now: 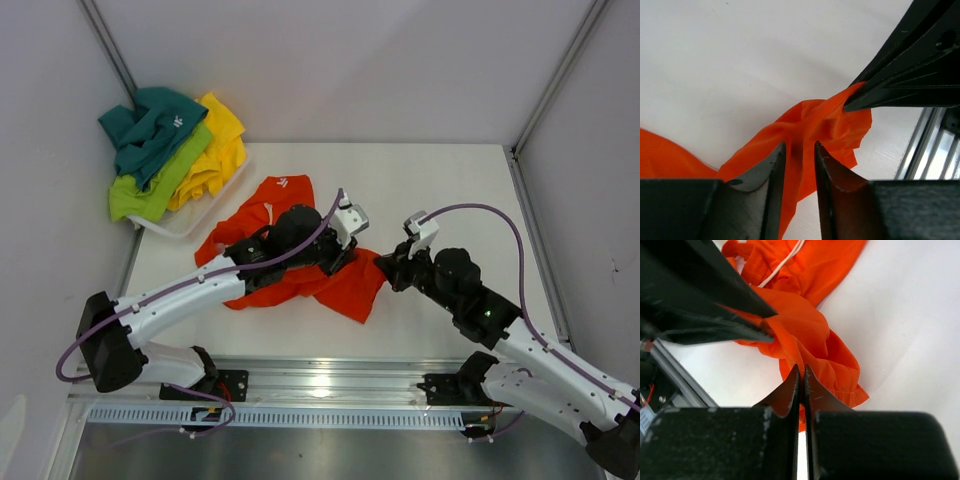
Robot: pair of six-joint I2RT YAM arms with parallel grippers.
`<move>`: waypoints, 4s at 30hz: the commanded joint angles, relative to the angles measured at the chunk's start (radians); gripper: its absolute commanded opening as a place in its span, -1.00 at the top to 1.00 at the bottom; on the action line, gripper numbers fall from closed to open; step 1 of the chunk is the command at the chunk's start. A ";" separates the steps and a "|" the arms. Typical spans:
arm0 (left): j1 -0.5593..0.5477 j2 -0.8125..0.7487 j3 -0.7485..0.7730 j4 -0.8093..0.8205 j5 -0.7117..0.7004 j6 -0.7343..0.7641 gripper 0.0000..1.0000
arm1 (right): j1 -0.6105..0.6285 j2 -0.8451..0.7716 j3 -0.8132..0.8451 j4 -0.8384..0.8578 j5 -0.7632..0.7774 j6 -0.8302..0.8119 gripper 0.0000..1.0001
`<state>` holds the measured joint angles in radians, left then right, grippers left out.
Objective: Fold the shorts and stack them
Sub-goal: Flatten the shorts out
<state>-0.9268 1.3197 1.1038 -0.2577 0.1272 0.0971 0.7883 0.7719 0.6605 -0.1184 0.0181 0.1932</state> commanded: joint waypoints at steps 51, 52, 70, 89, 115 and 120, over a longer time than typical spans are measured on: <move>0.622 -0.525 -0.476 -0.172 -0.340 -0.677 -0.92 | 0.174 -0.436 -0.386 -0.274 0.324 0.492 1.00; 0.623 -0.524 -0.493 -0.164 -0.328 -0.686 -0.90 | 0.173 -0.439 -0.386 -0.274 0.324 0.492 1.00; 0.713 -0.508 -0.570 -0.019 -0.186 -0.789 -0.32 | 0.173 -0.454 -0.389 -0.276 0.313 0.489 1.00; 0.821 -0.614 -0.783 0.253 -0.195 -0.993 -0.42 | 0.173 -0.494 -0.392 -0.299 0.318 0.492 1.00; 0.922 -0.560 -0.806 0.351 -0.046 -0.998 0.51 | 0.173 -0.507 -0.389 -0.311 0.330 0.502 1.00; 0.921 -0.548 -0.799 0.356 -0.012 -0.985 0.09 | 0.173 -0.503 -0.389 -0.306 0.332 0.502 1.00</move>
<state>-0.0166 0.7773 0.2783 0.0452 0.0780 -0.9062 0.9565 0.2699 0.2749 -0.4370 0.3180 0.6815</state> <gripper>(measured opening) 0.435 0.012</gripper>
